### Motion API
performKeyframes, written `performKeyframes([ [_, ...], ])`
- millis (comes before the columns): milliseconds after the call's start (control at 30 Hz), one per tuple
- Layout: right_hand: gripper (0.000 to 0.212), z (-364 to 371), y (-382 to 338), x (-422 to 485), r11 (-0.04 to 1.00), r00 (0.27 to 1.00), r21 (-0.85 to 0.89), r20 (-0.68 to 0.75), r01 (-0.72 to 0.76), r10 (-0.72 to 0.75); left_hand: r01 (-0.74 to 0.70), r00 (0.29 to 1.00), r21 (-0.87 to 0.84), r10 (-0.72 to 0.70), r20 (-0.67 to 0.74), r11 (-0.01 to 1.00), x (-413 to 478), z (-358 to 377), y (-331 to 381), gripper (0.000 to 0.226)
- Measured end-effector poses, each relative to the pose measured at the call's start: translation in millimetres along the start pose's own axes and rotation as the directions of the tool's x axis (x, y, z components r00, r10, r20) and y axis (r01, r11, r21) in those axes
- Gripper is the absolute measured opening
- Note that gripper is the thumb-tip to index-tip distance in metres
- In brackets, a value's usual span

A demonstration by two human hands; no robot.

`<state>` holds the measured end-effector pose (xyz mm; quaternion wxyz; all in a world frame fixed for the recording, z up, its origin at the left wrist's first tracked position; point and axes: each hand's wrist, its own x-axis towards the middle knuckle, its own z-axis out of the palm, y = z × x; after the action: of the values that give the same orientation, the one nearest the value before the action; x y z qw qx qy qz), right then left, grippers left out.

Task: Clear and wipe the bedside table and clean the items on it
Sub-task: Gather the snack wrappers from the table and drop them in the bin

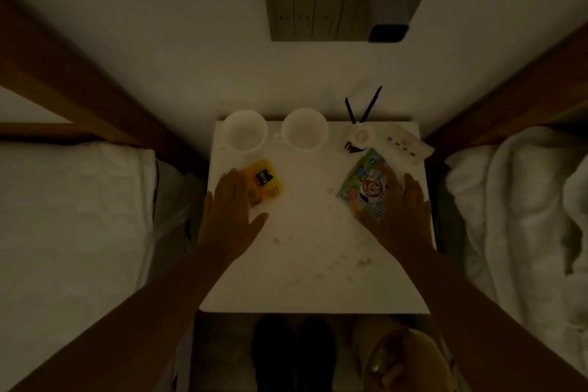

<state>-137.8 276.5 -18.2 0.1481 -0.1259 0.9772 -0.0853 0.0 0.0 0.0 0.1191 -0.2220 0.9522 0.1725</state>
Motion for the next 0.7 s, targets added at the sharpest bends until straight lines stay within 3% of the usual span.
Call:
performKeyframes([
  [300, 0.111, 6, -3, 2, 0.999, 0.998, -0.036, -0.061, -0.006, 0.004, 0.073, 0.997, 0.042, -0.072, -0.035, 0.996, 11, 11, 13, 0.067],
  [467, 0.094, -4, -10, -5, 0.999, 0.996, -0.032, -0.084, -0.035, 0.032, 0.080, 0.995, 0.058, -0.077, -0.061, 0.995, -7, 10, 14, 0.062],
  [700, 0.065, -13, -16, -13, 0.970, 0.998, 0.236, -0.024, -0.056, 0.064, 0.048, 0.999, -0.080, -0.050, -0.018, 0.996, -34, 5, 22, 0.063],
])
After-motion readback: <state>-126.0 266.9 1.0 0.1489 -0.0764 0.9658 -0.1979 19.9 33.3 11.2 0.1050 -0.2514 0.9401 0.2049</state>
